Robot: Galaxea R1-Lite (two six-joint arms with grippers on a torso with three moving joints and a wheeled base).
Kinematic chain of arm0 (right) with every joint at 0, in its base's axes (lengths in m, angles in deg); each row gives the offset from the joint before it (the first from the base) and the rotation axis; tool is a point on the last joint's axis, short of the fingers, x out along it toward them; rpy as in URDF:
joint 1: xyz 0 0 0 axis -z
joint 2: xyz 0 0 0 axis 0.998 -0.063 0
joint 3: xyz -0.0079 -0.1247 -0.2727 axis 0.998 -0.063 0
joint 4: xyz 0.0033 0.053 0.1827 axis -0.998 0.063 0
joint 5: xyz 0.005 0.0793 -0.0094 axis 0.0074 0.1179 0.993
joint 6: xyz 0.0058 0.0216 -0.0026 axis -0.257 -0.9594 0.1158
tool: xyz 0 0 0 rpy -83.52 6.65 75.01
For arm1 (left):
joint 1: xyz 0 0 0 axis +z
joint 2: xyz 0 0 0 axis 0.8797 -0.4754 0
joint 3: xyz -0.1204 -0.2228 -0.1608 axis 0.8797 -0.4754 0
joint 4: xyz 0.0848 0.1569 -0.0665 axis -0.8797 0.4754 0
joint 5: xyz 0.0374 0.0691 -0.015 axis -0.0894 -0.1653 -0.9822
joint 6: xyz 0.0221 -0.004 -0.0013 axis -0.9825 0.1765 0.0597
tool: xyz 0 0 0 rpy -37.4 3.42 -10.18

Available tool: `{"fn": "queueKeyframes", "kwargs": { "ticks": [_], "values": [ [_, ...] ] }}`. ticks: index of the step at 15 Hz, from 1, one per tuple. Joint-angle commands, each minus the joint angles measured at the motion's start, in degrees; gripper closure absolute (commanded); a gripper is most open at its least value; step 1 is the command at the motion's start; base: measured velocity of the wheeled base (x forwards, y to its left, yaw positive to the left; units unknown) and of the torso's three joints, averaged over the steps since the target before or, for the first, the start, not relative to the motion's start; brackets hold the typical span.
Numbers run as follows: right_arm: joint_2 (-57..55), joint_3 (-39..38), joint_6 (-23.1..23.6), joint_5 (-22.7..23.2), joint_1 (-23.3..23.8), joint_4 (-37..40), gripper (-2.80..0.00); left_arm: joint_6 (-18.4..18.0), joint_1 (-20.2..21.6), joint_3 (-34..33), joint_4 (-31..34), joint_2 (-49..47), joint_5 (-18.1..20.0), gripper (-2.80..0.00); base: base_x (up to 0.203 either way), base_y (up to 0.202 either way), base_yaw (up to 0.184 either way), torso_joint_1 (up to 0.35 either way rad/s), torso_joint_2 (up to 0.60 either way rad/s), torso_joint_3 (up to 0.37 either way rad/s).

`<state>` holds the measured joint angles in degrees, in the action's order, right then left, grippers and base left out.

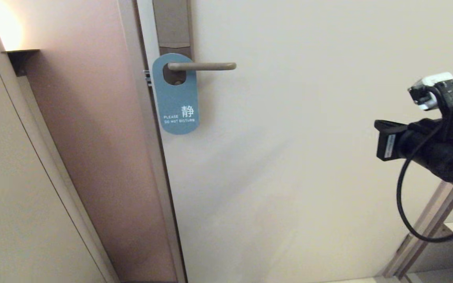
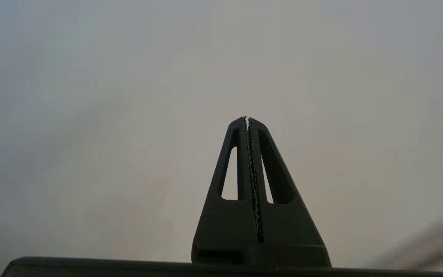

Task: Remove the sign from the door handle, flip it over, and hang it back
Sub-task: Take down the sign

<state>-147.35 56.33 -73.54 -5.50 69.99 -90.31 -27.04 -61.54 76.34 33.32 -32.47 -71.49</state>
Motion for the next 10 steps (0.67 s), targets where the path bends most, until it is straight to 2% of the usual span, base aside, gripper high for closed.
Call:
{"fn": "queueKeyframes", "kwargs": {
  "ticks": [1, 10],
  "values": [
    [6.9, -4.6, 0.0, -0.1, 1.5, -0.1, 0.0, 0.0, 0.0, 0.0, 0.0, 0.0, 0.0, 0.0, 0.0, 0.0, 0.0, 0.0, 0.0, 0.0],
    [25.0, -19.4, -0.4, 2.5, 8.0, 1.8, 0.0, 0.0, 0.0, 0.0, 0.0, 0.0, 0.0, 0.0, 0.0, 0.0, 0.0, 0.0, 0.0, 0.0]
  ]
}}
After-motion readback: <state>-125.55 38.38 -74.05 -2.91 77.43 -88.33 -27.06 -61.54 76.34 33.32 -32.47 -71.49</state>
